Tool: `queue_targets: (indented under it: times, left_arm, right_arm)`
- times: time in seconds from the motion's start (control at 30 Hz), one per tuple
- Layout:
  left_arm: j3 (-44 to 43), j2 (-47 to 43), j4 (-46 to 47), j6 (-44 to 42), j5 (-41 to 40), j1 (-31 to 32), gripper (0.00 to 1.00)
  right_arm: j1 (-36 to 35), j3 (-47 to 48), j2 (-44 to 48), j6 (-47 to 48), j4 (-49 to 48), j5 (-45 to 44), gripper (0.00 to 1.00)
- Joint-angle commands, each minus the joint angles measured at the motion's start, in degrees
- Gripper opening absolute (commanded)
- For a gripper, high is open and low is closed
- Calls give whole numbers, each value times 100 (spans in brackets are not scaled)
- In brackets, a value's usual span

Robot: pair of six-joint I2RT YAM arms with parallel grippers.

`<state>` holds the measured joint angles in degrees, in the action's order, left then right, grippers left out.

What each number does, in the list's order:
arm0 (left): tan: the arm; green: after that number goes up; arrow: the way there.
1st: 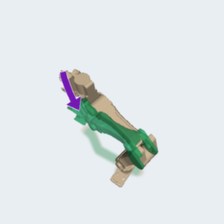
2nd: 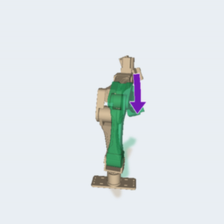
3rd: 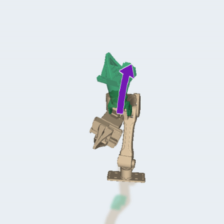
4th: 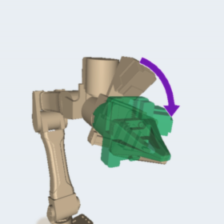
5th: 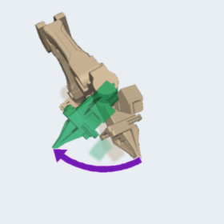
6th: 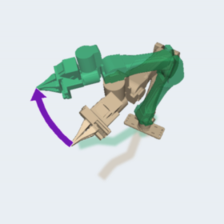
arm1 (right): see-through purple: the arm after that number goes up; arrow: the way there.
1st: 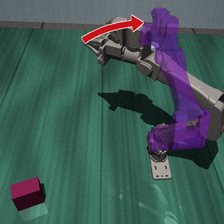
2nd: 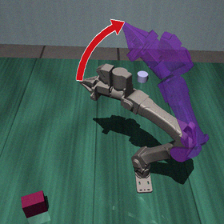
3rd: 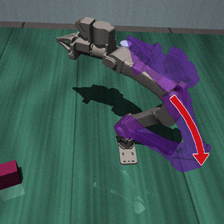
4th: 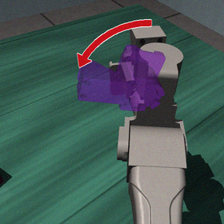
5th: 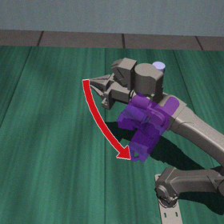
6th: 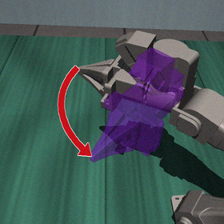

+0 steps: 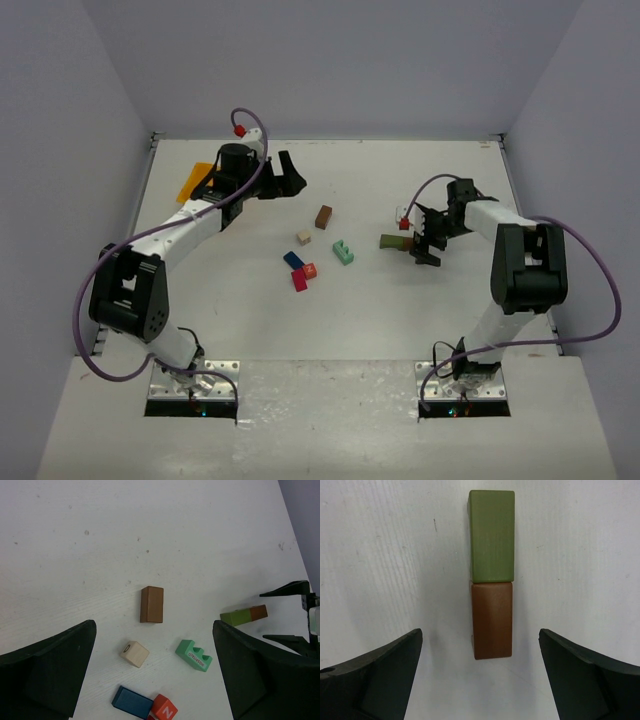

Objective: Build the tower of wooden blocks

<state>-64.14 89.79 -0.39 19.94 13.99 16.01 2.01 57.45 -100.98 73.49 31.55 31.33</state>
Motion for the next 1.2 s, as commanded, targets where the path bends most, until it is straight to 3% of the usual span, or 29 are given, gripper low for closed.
queue_targets:
  times: [0.0,0.3,0.43,0.7,0.9,1.03,1.17]
  left_arm:
    - [181,-570,127,-52,-38,-68,100]
    - [524,-1022,283,114,-316,-63,100]
    - [630,-1238,324,162,-602,-63,100]
    - [790,-1386,247,246,-1206,-72,100]
    - [1182,-1556,445,396,-1260,-72,100]
    - [1250,-1619,373,514,-1563,-72,100]
    - [1379,-1615,456,566,-1599,-72,100]
  right_arm:
    - [-93,91,860,227,576,185,99]
    - [-412,116,2396,-936,-123,738,99]
    - [-694,380,2572,-2061,-922,622,99]
    - [-1546,927,2370,-5243,-1839,-499,99]
    - [-3031,23,2554,-6498,-2482,-2945,99]
    - [-4194,-533,2561,-6702,-2729,-4883,99]
    - [-4948,-861,2223,-6800,-2851,-5989,99]
